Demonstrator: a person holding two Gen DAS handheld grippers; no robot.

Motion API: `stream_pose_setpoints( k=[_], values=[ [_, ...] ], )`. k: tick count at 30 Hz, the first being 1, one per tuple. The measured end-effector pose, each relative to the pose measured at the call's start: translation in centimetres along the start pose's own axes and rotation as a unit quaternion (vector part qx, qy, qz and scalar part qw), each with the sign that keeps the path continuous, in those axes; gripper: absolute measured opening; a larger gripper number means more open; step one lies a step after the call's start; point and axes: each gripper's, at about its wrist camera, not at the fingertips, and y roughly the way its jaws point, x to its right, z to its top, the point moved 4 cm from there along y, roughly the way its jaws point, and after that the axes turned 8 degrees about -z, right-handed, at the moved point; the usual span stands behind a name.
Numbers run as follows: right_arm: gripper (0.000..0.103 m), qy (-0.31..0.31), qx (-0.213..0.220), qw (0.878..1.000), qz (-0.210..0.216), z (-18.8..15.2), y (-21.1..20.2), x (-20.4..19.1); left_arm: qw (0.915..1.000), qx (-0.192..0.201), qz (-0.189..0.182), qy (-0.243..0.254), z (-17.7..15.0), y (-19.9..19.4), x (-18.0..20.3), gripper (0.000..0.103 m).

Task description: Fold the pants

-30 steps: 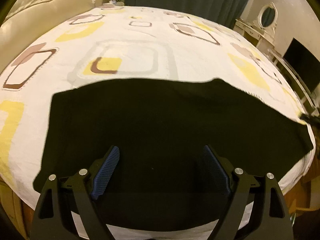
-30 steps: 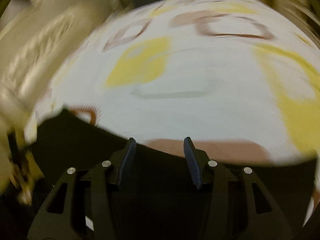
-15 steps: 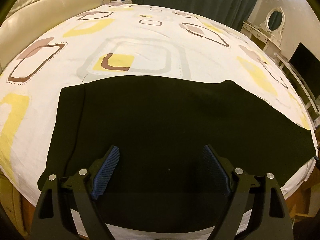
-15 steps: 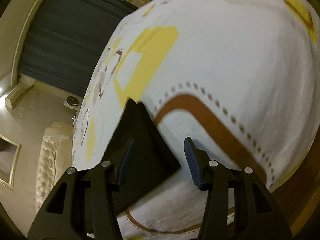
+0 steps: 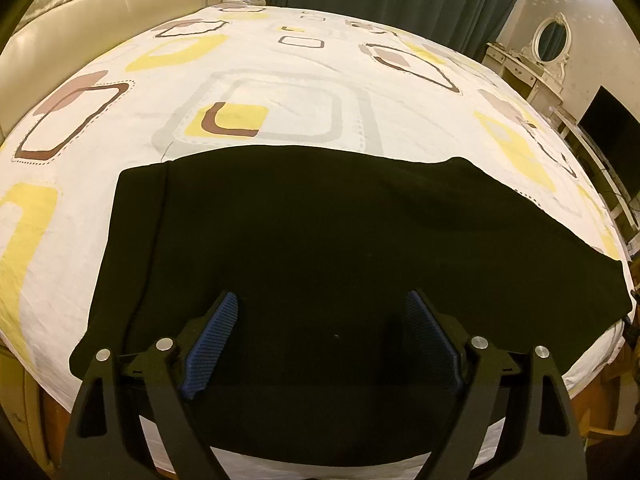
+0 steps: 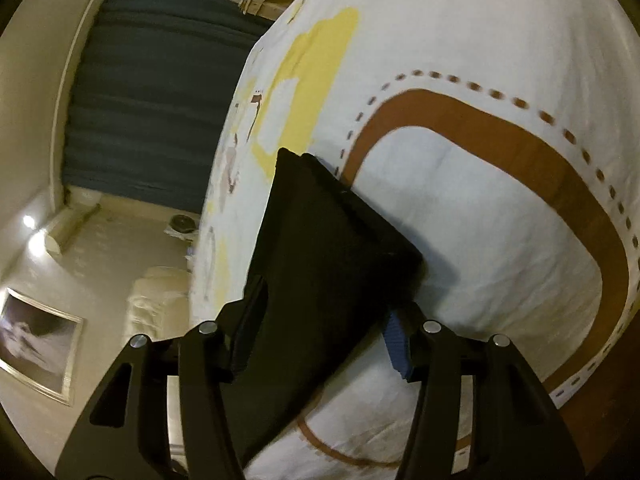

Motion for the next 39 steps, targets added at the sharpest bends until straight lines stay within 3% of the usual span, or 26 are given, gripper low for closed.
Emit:
stream_pose_setpoints(
  k=[2, 3, 4, 15, 23, 31, 39],
  values=[
    [0.037, -0.003, 0.014, 1.0, -0.008, 0.5, 0.4, -0.4, 1.0, -0.001, 0.0, 0.0, -0.1, 0.0, 0.0, 0.086],
    [0.021, -0.002, 0.016, 1.0, -0.02, 0.6, 0.8, -0.3, 1.0, -0.002, 0.001, 0.0, -0.1, 0.0, 0.0, 0.086],
    [0.012, -0.001, 0.014, 1.0, -0.028, 0.7, 0.9, -0.1, 1.0, -0.004, 0.001, 0.0, -0.1, 0.1, 0.0, 0.086],
    [0.01, -0.031, 0.056, 0.996, -0.055, 0.3, -0.5, -3.0, 0.9998, -0.014, 0.008, 0.015, -0.3, 0.5, 0.3, 0.086],
    [0.01, -0.114, 0.069, 0.991, -0.03, -1.6, -2.8, -11.2, 0.9998, -0.017, 0.002, 0.008, -0.3, 0.6, 0.3, 0.087],
    [0.01, -0.218, 0.071, 0.973, -0.01, -6.9, -3.9, -20.4, 0.9998, -0.019, 0.001, 0.001, -0.2, 0.6, 0.3, 0.088],
    [0.01, -0.293, 0.055, 0.955, -0.007, -13.2, -3.0, -26.2, 0.9996, -0.019, -0.011, -0.016, 0.1, 0.5, 0.0, 0.088]
  ],
)
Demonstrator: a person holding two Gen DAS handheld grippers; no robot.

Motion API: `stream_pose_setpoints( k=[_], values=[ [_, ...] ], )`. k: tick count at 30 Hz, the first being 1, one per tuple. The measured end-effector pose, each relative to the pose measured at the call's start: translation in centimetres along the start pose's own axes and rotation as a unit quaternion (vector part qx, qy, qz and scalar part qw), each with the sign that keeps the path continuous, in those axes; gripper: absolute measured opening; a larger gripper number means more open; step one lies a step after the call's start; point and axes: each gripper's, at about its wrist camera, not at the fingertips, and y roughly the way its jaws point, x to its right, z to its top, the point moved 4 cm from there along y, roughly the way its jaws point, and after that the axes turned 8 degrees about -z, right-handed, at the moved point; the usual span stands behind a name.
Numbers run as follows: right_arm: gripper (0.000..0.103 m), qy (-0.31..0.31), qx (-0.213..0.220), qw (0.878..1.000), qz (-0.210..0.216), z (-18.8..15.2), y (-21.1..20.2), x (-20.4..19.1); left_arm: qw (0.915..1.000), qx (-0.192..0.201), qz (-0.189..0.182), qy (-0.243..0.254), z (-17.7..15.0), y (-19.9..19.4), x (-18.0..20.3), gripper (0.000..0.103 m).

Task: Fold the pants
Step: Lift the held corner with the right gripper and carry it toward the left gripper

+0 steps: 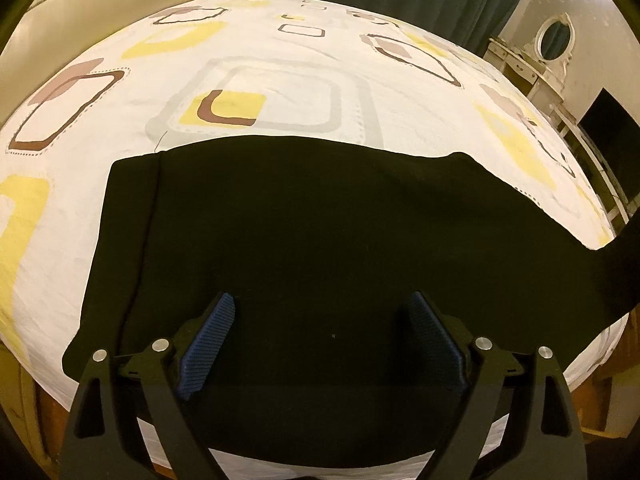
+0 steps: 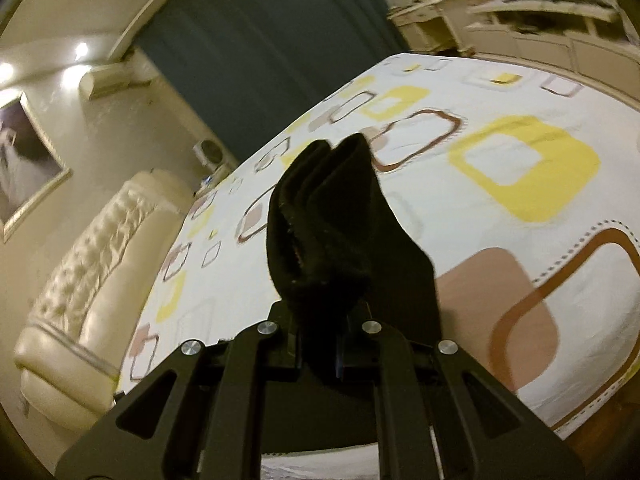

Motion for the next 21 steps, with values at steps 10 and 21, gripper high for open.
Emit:
stream_pose_setpoints(
  k=[10, 21],
  values=[
    [0.01, -0.081, -0.037, 0.996, 0.01, -5.3, 2.8, -8.4, 1.0, 0.002, 0.001, -0.003, -0.1, -0.1, 0.1, 0.088],
    [0.01, -0.145, -0.096, 0.985, 0.001, -12.2, 8.4, -13.2, 0.9999, 0.002, 0.009, 0.004, -0.1, 0.1, 0.1, 0.089]
  ],
)
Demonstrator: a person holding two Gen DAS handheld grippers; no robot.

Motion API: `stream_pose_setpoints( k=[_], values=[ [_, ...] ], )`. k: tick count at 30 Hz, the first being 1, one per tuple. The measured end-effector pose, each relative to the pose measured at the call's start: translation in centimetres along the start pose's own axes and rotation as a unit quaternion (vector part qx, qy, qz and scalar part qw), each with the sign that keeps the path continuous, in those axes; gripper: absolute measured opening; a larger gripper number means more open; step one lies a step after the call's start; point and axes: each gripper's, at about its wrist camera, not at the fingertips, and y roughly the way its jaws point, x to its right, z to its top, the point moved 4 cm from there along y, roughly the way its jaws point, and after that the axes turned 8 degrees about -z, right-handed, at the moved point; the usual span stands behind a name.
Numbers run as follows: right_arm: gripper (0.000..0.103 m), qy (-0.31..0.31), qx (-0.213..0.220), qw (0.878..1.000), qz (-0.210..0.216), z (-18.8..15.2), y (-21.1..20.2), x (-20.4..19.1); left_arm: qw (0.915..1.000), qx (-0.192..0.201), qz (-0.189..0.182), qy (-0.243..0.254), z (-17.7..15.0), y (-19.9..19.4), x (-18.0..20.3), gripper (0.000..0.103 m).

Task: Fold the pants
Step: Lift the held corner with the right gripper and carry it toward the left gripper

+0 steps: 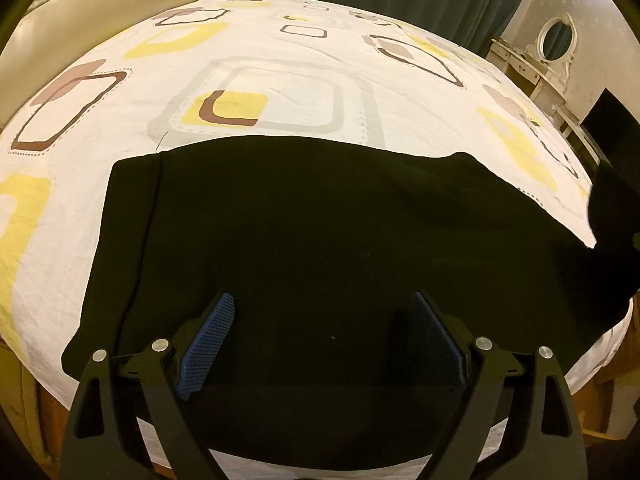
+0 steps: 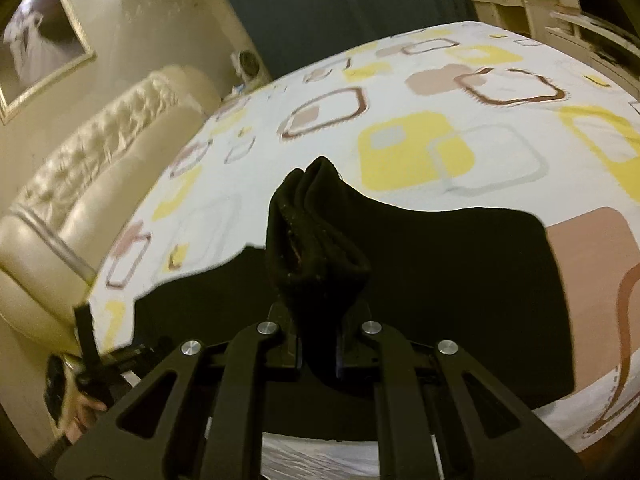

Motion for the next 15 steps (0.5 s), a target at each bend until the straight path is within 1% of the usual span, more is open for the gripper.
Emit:
stream_pose_setpoints(
  k=[2, 7, 15],
  values=[
    [0.01, -0.016, -0.013, 1.0, -0.006, -1.0, 1.2, -1.3, 1.0, 0.0, 0.003, 0.003, 0.0, 0.1, 0.0, 0.089],
    [0.01, -0.045, -0.036, 0.998, -0.016, -3.2, 3.5, -3.1, 1.0, 0.0, 0.0, -0.002, 0.1, 0.0, -0.1, 0.089],
    [0.01, -0.087, -0.059, 0.994, -0.037, -5.9, 5.4, -4.8, 1.0, 0.0, 0.0, -0.004, 0.2, 0.1, -0.1, 0.089]
  ],
)
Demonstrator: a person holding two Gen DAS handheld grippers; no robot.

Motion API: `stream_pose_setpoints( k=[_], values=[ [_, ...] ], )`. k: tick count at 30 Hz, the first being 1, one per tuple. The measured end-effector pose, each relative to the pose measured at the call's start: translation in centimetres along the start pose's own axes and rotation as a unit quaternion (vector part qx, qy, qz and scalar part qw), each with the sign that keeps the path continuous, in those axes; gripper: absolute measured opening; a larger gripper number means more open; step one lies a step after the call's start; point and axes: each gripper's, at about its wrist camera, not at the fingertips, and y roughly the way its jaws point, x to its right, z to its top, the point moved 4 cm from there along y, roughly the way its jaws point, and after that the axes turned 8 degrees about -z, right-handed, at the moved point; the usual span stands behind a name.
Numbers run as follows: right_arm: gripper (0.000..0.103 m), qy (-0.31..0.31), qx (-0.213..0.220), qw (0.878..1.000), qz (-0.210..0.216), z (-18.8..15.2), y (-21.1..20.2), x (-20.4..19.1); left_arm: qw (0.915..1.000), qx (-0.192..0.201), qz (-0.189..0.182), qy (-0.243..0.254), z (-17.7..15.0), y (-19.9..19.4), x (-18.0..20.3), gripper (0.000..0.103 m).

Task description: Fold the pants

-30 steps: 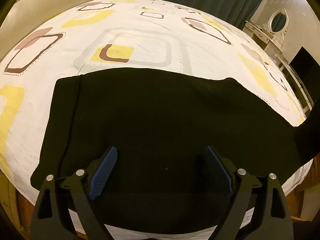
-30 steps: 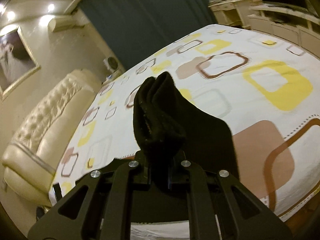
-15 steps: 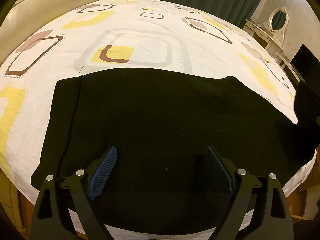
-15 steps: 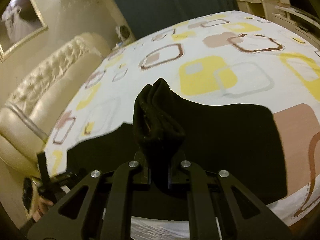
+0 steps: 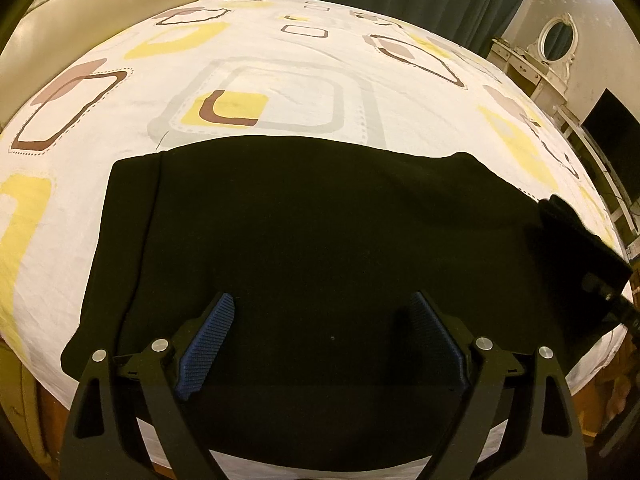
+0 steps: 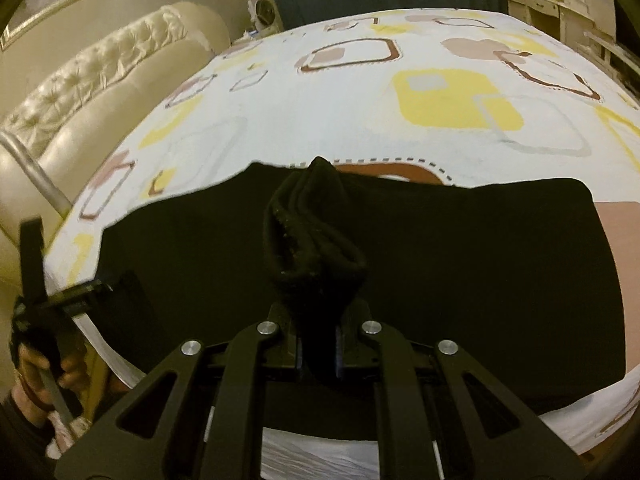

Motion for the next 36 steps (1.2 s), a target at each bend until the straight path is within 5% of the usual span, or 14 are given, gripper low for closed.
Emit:
stream_pose_setpoints(
  k=[12, 36],
  values=[
    [0.011, -0.044, -0.021, 0.999, -0.022, -1.9, 1.8, -2.0, 1.0, 0.0, 0.002, 0.002, -0.1, 0.0, 0.0, 0.089],
    [0.031, -0.072, -0.023, 0.997, -0.028, -3.1, 0.9, -4.4, 1.0, 0.0, 0.005, 0.006, -0.2, 0.1, -0.1, 0.089]
  ],
)
